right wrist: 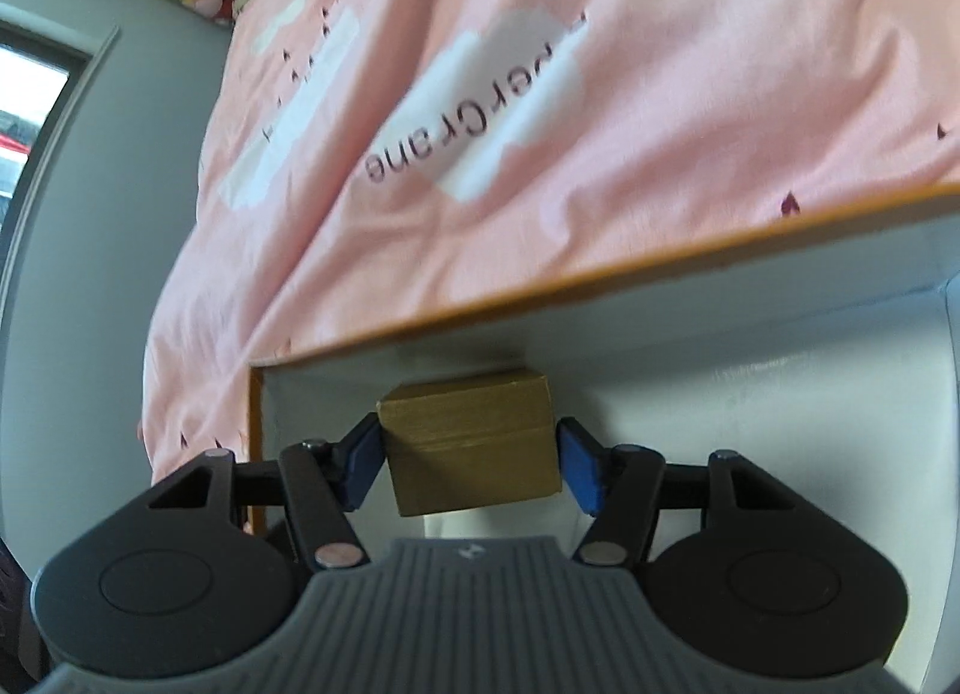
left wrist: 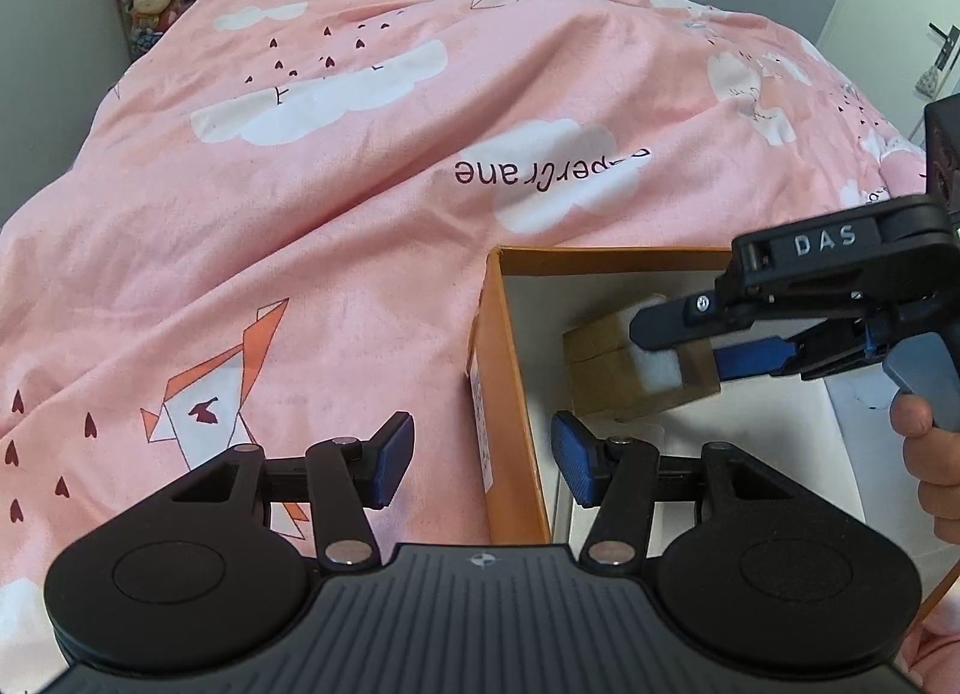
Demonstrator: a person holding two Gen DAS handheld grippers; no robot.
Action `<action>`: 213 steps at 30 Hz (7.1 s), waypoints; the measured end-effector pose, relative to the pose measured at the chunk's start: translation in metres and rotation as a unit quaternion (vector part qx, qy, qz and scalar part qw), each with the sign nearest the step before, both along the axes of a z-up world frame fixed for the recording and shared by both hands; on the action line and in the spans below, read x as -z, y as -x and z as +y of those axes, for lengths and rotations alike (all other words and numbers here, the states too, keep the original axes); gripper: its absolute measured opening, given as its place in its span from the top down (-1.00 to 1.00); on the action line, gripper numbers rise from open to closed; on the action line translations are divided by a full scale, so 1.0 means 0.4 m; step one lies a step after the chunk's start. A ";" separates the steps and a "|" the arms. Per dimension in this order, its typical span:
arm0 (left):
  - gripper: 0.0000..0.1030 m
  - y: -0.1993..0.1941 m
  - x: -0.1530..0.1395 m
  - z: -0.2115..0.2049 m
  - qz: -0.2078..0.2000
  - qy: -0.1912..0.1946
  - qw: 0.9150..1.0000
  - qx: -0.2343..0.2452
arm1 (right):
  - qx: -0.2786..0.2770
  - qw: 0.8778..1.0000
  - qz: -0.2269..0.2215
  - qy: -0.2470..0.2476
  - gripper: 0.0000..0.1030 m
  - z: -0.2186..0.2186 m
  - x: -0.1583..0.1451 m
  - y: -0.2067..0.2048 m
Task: Organize objects
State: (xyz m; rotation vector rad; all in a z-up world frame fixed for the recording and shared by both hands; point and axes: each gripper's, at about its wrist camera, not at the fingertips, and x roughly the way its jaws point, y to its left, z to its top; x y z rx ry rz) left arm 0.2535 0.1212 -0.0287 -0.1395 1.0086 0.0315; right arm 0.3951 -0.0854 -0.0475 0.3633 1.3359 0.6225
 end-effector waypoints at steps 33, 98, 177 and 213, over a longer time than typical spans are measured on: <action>0.36 0.017 0.003 -0.011 0.005 0.003 1.000 0.019 | -0.103 0.992 -0.068 0.025 0.31 0.144 0.009 0.045; 0.05 0.551 0.011 -0.151 0.010 0.118 0.993 -0.013 | -0.145 0.963 -0.229 0.015 -0.14 -0.233 -0.097 0.651; 0.27 0.582 0.058 -0.074 0.017 0.032 0.995 -0.088 | -0.202 0.971 -0.116 0.048 0.39 -0.142 0.031 0.689; 0.42 0.502 -0.253 -0.124 -0.185 0.084 0.979 -0.018 | -0.136 0.958 -0.245 -0.066 0.70 -0.285 -0.286 0.600</action>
